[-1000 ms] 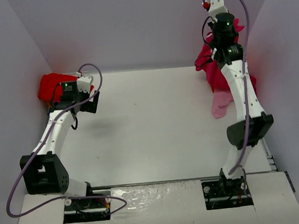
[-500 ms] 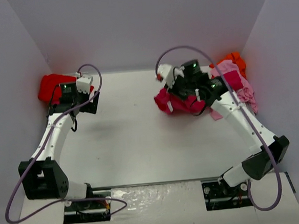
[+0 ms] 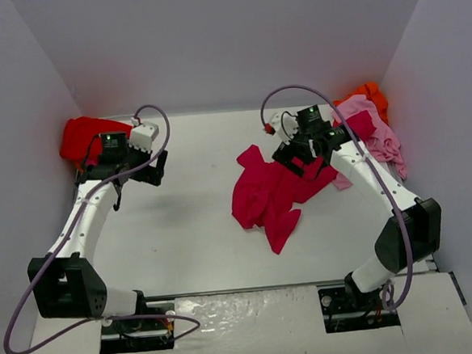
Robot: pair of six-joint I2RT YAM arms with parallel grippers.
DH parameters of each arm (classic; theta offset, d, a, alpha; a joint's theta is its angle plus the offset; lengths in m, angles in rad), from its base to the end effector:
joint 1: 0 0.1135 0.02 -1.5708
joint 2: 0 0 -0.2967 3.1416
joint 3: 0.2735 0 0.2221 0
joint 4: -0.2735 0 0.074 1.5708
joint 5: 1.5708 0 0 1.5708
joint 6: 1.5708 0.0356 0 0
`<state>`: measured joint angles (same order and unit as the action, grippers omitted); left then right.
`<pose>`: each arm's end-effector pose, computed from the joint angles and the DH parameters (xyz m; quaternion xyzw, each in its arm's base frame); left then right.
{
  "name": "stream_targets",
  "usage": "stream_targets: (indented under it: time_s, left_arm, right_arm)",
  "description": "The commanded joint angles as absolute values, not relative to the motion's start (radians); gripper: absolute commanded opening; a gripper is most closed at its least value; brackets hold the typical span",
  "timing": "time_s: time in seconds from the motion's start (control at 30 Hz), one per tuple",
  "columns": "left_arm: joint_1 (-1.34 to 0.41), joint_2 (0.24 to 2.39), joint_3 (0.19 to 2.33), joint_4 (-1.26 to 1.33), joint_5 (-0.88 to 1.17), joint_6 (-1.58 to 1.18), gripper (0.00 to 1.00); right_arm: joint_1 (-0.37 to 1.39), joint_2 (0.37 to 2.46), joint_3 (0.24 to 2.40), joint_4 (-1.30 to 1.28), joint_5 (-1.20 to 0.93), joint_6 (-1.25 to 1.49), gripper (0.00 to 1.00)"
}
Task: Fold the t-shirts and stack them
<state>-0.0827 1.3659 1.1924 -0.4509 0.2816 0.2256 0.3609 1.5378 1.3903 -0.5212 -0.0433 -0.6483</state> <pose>0.2667 -0.0320 0.3629 0.1985 0.8610 -0.0924 0.4590 0.2956 0.1132 0.3700 -0.4433 0.7831 -0.0431 0.4341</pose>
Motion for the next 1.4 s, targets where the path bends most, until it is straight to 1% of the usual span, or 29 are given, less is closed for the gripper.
stream_targets:
  time_s: [0.0,0.1,0.23,0.33,0.4,0.5,0.53,0.6,0.73,0.77,0.9,1.03,1.37]
  left_arm:
    - [-0.245,1.368,1.245,-0.524,0.36,0.348,0.97]
    - [-0.341,1.4,1.24,-0.537,0.344,0.392,0.97]
    - [-0.458,1.496,1.292,-0.597,0.351,0.412,0.97]
    - [-0.613,1.57,1.357,-0.641,0.311,0.449,0.97]
    - [-0.697,1.594,1.373,-0.644,0.248,0.471,0.97]
    - [-0.873,1.63,1.383,-0.62,0.098,0.531,0.97]
    - [-0.901,1.651,1.39,-0.618,0.077,0.538,0.97]
    - [-0.932,1.674,1.422,-0.617,0.046,0.546,0.97]
    - [-0.949,1.704,1.491,-0.623,0.04,0.558,0.97]
    - [-0.954,1.71,1.502,-0.632,0.04,0.565,0.97]
    - [-0.981,1.742,1.522,-0.646,0.011,0.614,0.97]
    - [-1.006,1.766,1.487,-0.633,-0.045,0.667,0.97]
    - [-1.151,1.848,1.51,-0.658,-0.092,0.719,0.97]
  right_arm:
    - [0.204,1.517,1.366,-0.388,0.101,-0.612,1.0]
    - [0.138,1.526,1.353,-0.377,0.109,-0.575,1.0]
    - [0.087,1.516,1.306,-0.349,0.146,-0.559,1.0]
    - [0.075,1.512,1.277,-0.345,0.167,-0.543,1.0]
    - [0.074,1.506,1.25,-0.342,0.178,-0.534,1.0]
    - [0.069,1.496,1.208,-0.335,0.201,-0.535,1.0]
    - [0.068,1.497,1.199,-0.334,0.197,-0.538,1.0]
    - [0.066,1.505,1.186,-0.334,0.191,-0.543,0.92]
    - [0.066,1.524,1.187,-0.336,0.172,-0.537,0.87]
    - [0.064,1.526,1.184,-0.337,0.166,-0.537,0.84]
    - [0.066,1.561,1.181,-0.336,0.167,-0.523,0.87]
    - [0.066,1.575,1.166,-0.335,0.154,-0.507,0.9]
    - [0.015,1.591,1.166,-0.313,0.18,-0.5,0.91]
